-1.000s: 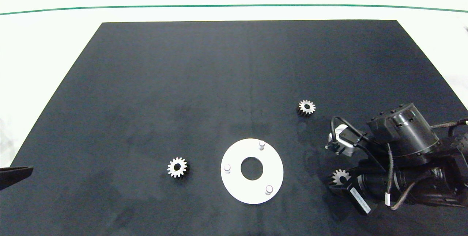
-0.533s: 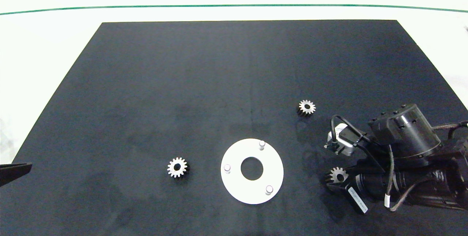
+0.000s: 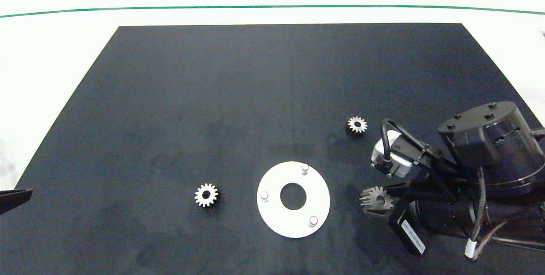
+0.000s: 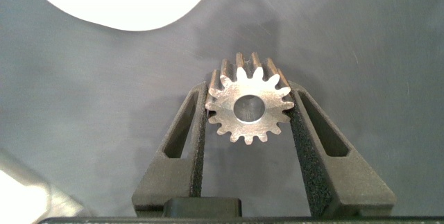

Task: Install three planetary gears onto the carrier pins

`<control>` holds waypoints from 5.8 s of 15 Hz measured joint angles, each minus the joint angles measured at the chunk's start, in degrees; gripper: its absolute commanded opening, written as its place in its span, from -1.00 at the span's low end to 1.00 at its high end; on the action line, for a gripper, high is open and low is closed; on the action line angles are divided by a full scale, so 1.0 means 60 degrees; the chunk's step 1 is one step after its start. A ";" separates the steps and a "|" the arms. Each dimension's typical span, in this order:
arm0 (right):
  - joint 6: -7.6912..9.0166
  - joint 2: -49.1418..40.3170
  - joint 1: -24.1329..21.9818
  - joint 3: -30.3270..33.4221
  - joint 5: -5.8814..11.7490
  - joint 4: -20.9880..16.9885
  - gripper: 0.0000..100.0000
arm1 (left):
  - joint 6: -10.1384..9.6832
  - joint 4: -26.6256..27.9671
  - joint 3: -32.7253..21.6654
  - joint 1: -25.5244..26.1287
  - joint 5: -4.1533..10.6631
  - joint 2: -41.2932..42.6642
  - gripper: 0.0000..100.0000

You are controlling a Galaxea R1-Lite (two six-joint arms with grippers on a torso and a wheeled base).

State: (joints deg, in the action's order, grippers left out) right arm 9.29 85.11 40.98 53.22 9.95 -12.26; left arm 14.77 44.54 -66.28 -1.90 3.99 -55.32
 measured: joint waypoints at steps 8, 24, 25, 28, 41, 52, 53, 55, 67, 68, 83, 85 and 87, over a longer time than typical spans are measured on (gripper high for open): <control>0.0035 0.1286 0.1526 0.2950 0.0012 -0.2779 -0.44 | 0.0012 0.0018 0.0008 -0.0030 0.0004 0.0047 1.00; -0.0037 0.2674 0.1938 0.3344 0.0506 -0.2458 -0.44 | 0.0069 0.0095 0.0073 -0.0063 0.0018 0.0335 1.00; -0.0037 0.2702 0.1938 0.3344 0.0506 -0.2442 -0.44 | 0.0073 0.0106 0.0073 -0.0055 0.0014 0.0345 1.00; -0.0039 0.2737 0.1942 0.3344 0.0510 -0.2442 -0.44 | 0.0091 0.0122 0.0077 -0.0035 0.0014 0.0368 1.00; 0.0016 0.2816 0.2030 0.3265 0.0510 -0.1873 -0.44 | 0.0246 0.0183 0.0132 -0.0030 0.0014 0.0372 1.00; -0.0020 0.3017 0.2085 0.3078 0.0514 -0.1814 -0.44 | 0.0260 0.0179 0.0132 -0.0030 0.0014 0.0382 1.00; -0.0020 0.3037 0.2089 0.3082 0.0522 -0.1810 -0.44 | 0.0260 0.0179 0.0132 -0.0030 0.0018 0.0382 1.00; -0.0020 0.3056 0.2089 0.3078 0.0518 -0.1800 -0.44 | 0.0260 0.0179 0.0132 -0.0030 0.0014 0.0386 1.00; -0.0024 0.2521 0.2099 0.2631 0.0744 -0.1818 1.00 | 0.0384 0.0183 0.0297 0.0000 0.0018 0.0433 1.00; -0.0024 0.2430 0.2095 0.2576 0.0752 -0.1818 1.00 | 0.0380 0.0183 0.0297 0.0000 0.0014 0.0469 1.00; -0.0043 0.2135 -0.2241 0.5723 0.0008 -0.1902 1.00 | 0.0559 0.0179 0.0384 0.0014 0.0010 0.0557 1.00; 0.0000 0.2462 -0.2536 0.5890 0.0026 -0.2154 1.00 | 0.0545 0.0179 0.0394 0.0006 0.0014 0.0553 1.00; 0.0016 0.2765 -0.2637 0.6142 0.0030 -0.2775 1.00 | 0.0545 0.0179 0.0398 0.0002 0.0010 0.0557 1.00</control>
State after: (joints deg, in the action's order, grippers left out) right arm 9.39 101.71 25.16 90.08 10.13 -28.92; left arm 18.04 45.62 -63.89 -1.89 4.05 -51.98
